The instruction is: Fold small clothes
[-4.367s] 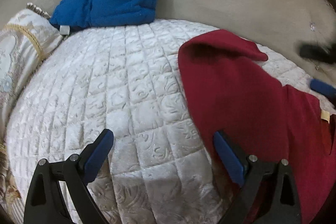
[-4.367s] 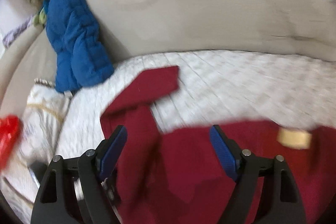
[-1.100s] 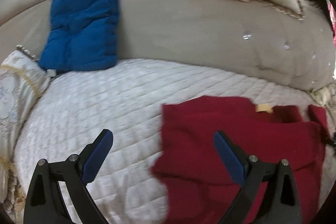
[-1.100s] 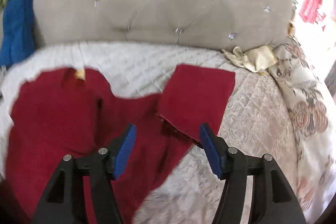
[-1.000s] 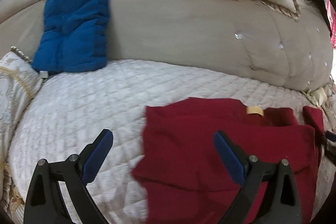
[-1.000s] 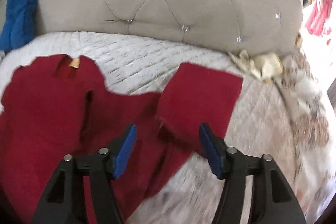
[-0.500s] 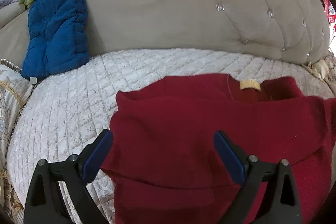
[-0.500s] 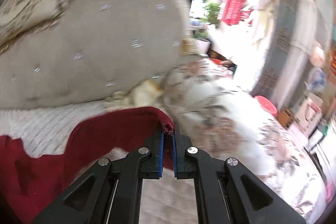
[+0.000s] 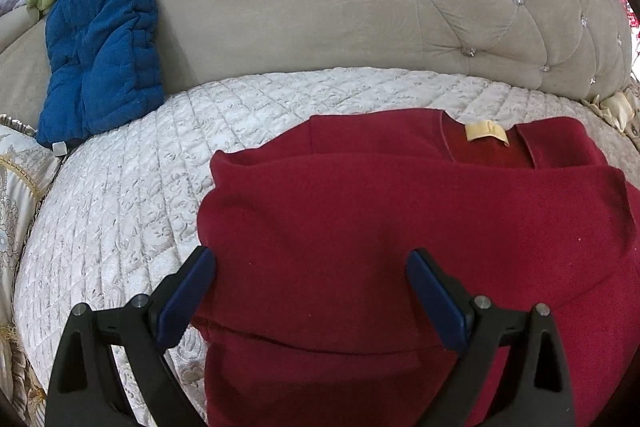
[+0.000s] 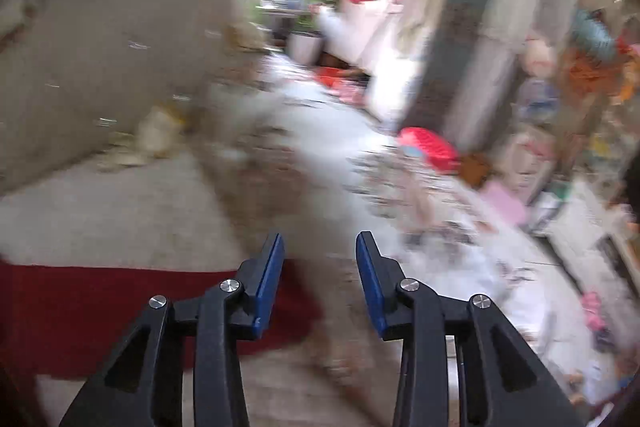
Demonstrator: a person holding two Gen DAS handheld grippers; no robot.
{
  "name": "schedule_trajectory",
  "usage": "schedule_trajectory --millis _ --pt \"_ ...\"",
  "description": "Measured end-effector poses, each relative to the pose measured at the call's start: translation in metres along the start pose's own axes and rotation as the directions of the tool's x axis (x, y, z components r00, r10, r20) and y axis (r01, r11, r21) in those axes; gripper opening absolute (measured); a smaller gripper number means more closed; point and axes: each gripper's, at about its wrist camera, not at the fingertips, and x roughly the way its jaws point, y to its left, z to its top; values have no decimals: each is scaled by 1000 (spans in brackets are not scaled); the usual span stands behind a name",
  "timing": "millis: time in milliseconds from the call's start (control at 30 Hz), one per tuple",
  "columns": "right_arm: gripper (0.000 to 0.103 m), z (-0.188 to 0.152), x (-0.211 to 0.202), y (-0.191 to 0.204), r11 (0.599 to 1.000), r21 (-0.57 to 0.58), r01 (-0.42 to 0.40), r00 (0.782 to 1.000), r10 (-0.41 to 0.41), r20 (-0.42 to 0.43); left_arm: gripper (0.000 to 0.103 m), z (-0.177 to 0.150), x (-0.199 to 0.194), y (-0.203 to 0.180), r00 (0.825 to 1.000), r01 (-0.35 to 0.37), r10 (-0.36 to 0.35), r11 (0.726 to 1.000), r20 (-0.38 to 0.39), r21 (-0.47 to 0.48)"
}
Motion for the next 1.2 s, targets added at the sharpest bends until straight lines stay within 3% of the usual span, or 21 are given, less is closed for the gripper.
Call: schedule_trajectory --millis 67,133,233,300,367,467,633,767,867,1000,1067,1100,1200 --pt "17 -1 -8 31 979 -37 -201 980 200 -26 99 0 0 -1 1000 -3 3 1000 2 3" --pt "18 -10 -16 73 919 -77 -386 922 381 -70 99 0 -1 0 1000 -2 2 1000 8 3" --pt "18 -33 -27 165 762 -143 -631 773 604 -194 99 -1 -1 0 1000 4 -4 1000 12 0" --pt "18 -46 -32 211 705 -179 -686 725 643 -246 99 -1 -2 2 1000 14 -14 1000 16 -1" --pt "18 -61 -34 245 698 -229 -678 734 629 -256 99 -2 -3 2 1000 20 -20 1000 18 1" --pt "18 -74 -27 243 714 -179 -676 734 634 -244 99 -2 -1 2 1000 25 -25 1000 13 4" --pt "21 -86 13 136 860 27 -510 842 505 -191 99 -2 -1 2 1000 29 -29 1000 11 1" --pt "36 -104 36 43 901 235 -364 899 406 -163 99 -3 0 -1 1000 13 -13 1000 9 9" --pt "40 -113 58 -11 892 377 -250 935 323 -145 99 -3 0 -1 1000 9 -9 1000 11 11" --pt "41 -111 106 -45 843 504 -188 938 307 -162 99 -3 0 1 1000 22 -22 1000 12 0" --pt "29 -106 124 -49 820 539 -194 935 320 -151 99 -2 0 4 999 38 -38 999 12 -7" --pt "4 -102 131 -48 814 542 -209 932 333 -141 99 -2 0 5 999 52 -52 999 10 -9" --pt "0 -86 124 -41 829 507 -239 941 327 -92 99 -1 0 10 997 78 -78 997 4 -19"
